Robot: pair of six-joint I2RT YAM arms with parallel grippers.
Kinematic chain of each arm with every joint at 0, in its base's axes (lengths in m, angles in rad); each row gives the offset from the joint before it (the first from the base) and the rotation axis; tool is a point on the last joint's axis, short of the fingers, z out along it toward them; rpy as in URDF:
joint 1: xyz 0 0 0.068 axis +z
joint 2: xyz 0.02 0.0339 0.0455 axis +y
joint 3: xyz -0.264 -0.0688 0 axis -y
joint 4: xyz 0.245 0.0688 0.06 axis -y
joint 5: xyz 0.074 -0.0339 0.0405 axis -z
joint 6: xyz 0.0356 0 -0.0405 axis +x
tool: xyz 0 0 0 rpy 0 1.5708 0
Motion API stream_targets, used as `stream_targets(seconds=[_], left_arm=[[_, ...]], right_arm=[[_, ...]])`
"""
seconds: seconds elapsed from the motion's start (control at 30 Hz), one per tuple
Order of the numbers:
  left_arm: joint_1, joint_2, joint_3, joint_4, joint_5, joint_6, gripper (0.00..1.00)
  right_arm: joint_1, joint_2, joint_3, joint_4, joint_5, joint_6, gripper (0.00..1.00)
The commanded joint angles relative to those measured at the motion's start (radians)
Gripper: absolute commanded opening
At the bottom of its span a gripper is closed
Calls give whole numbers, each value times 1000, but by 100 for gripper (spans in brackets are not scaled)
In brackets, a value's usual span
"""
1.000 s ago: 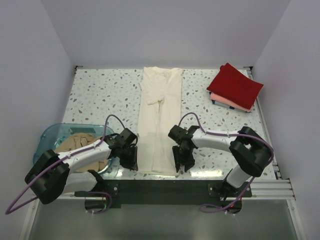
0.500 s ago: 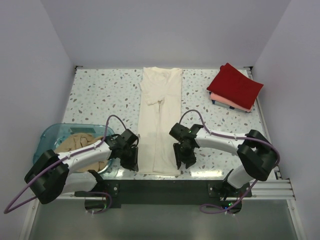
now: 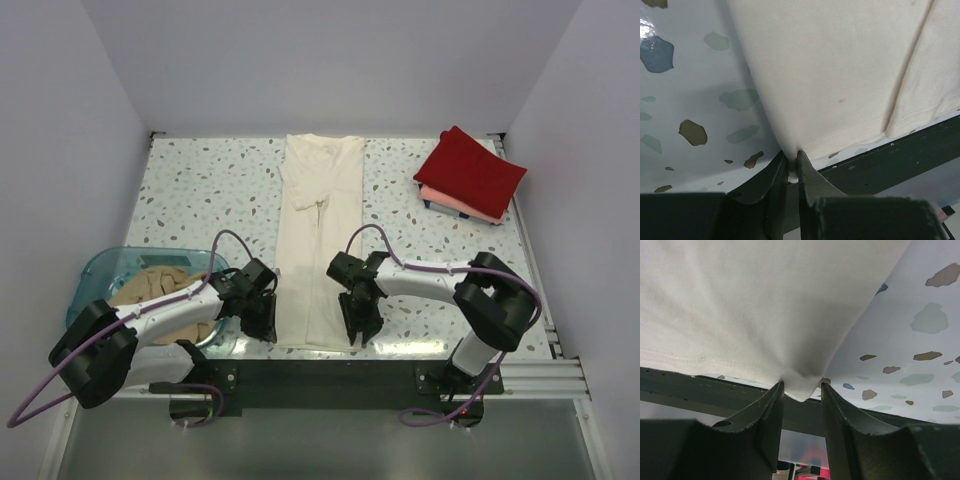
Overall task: Fold and stack the t-shirts
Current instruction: Fold the tshirt
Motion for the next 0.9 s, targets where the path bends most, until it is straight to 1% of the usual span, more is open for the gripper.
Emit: stream_targets(seconds=[0.0,0.1,0.17,0.23,0.27,0.3,0.33,0.37,0.6,0.73,0.87], left_arm=[[-8,5,-15,-36,-38,0,18],[-8,10,-15,-35,-38,0,18],[-8,11,-17,-36,-41,0,16],[-8,16,-15,-45,-48,-5,11],[-8,19,-15,-47,-48,-6,10],[-8,22,-15,-49,-52,-6,8],[-8,23,-14,-50,-55,-6,3],[-8,27,-14,-52,-58,-6,0],[-8,31,-9,-61,-75,-9,0],[-8,24,-7,-64,-84,-17,0],[-8,1,-9,-55,-75,-15,0]], right_arm=[[2,0,-6,2,2,-2,38],[2,17,-12,18,2,-5,33],[3,27,-19,22,2,-7,27],[2,33,-21,16,-1,-7,20],[2,35,-24,13,0,-7,12],[2,33,-26,7,0,-7,9],[2,32,-26,4,2,-7,7],[2,29,-23,-1,5,-5,6],[2,6,-27,-43,26,-5,3],[1,-5,-41,-51,34,-5,0],[-1,-9,-38,-54,30,-13,0]])
